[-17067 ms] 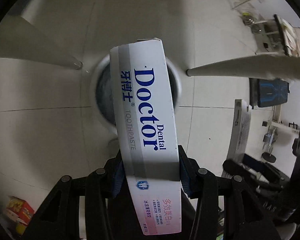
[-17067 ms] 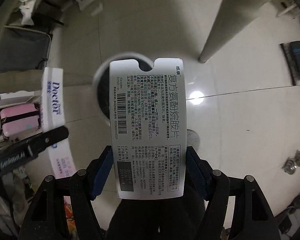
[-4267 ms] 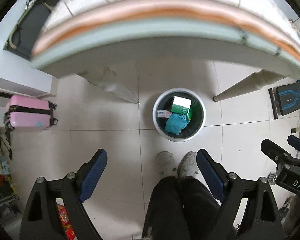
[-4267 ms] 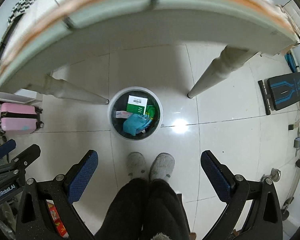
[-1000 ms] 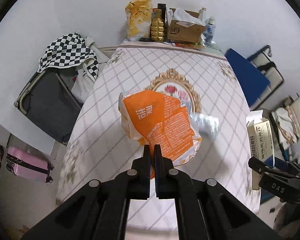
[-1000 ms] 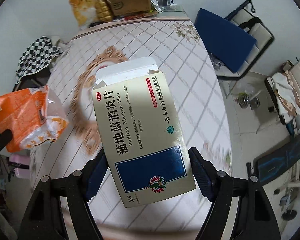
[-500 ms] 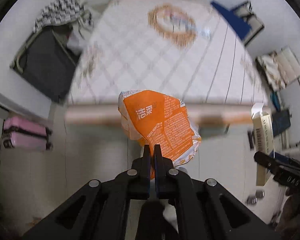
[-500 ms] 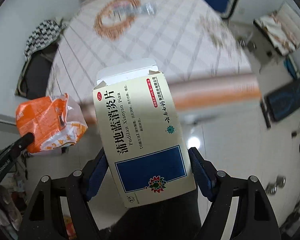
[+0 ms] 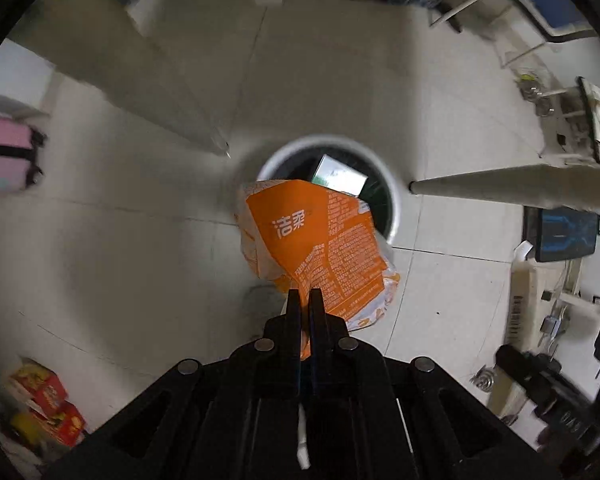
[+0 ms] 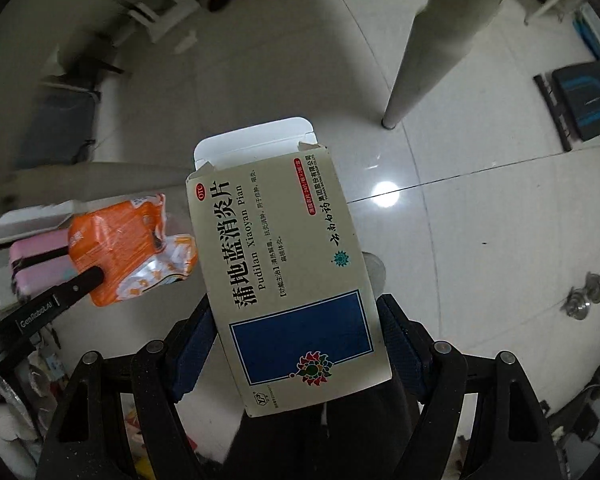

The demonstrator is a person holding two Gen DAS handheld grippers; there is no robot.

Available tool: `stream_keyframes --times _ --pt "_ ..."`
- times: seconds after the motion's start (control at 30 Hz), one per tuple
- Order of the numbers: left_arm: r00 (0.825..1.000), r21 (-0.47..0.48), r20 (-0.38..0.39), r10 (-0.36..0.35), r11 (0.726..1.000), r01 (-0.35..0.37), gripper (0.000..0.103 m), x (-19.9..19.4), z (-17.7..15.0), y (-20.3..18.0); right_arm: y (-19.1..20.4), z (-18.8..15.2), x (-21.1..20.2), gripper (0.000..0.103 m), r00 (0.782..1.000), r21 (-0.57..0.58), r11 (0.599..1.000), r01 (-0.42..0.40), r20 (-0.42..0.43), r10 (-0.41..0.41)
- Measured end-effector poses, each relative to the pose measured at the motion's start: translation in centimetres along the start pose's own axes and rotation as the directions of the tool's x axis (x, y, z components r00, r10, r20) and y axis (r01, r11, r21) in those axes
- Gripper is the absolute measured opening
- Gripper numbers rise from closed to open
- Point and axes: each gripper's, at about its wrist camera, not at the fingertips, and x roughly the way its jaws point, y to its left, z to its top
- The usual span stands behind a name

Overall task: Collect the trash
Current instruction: 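Carry both items over the trash bin and open both tools to drop them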

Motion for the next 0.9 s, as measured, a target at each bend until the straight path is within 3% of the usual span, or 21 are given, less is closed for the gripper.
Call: stream_keyframes --times 0.2,0.43,0.5,0.53,0.57,0.73,0.9 --pt "0.999 0.016 -0.042 0.016 1.000 -0.015 0.003 10.2 4.4 -0.7 -2.5 4.0 12.7 0.080 0.996 0.108 0.992 -0.073 -0.046 0.078" --pt "0.996 0.014 -0.095 -0.003 1.000 0.004 0.006 13.7 6.0 0.7 -3.4 6.4 19.8 0.082 0.983 0.221 0.964 -0.147 -0.073 0.167" --pt "0.997 -0.007 -0.082 -0.004 1.000 0.004 0.027 13.1 6.0 1.2 -3.3 6.6 20.7 0.090 0.976 0.238 0.954 -0.183 -0.076 0.206" --pt "0.997 -0.018 -0.081 -0.006 1.000 0.005 0.074 12.7 5.7 1.4 -3.3 6.6 21.0 0.096 0.971 0.241 0.949 -0.203 -0.079 0.227" --pt "0.997 -0.027 -0.076 -0.010 1.000 0.008 0.103 12.3 5.3 1.9 -3.3 7.0 21.0 0.102 0.968 0.239 0.947 -0.215 -0.079 0.240" --pt "0.999 -0.029 -0.047 0.020 0.999 -0.021 0.103 10.5 3.2 4.9 -1.6 7.7 19.8 0.102 0.974 0.190 0.962 -0.195 -0.073 0.212" --pt "0.993 0.044 0.015 0.118 0.992 -0.119 0.103 7.8 1.6 3.7 -0.2 7.2 17.4 0.102 1.000 0.043 0.999 0.006 -0.021 -0.005"
